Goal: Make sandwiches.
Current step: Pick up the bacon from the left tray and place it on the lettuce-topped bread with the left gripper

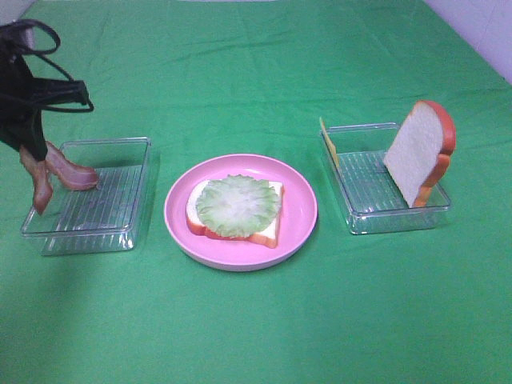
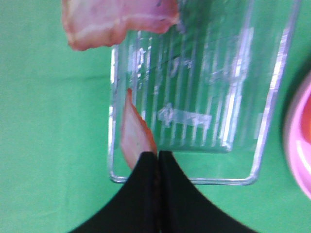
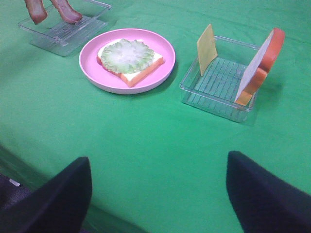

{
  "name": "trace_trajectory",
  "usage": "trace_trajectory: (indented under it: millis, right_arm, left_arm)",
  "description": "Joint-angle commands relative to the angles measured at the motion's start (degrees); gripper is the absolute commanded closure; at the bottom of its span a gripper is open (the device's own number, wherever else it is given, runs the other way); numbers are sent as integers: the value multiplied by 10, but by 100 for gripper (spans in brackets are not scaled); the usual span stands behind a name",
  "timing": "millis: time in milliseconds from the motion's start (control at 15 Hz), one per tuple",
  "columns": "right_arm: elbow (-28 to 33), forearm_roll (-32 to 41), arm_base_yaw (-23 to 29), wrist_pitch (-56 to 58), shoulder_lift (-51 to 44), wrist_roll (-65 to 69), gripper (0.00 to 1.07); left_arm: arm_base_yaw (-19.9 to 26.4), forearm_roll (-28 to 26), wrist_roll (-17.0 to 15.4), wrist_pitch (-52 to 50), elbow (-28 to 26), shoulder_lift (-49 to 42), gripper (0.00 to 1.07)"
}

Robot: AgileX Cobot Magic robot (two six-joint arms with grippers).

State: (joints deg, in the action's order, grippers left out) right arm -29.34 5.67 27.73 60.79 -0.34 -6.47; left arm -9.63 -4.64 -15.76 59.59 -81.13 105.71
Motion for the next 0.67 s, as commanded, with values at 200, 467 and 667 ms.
trace_trajectory:
  millis: [200,467,667]
  right_arm:
    - [2,2,-1,-1,-9,-8,35]
    - [2,2,-1,-1,-9,-8,35]
    - [2,2,-1,-1,-9,-8,35]
  left_arm:
    - [-3,-253,166,-80,-1,-52,107]
    - [-42,-496,331,-128,0,-20,107]
    - [-88,-604,396,-150,0,30,107]
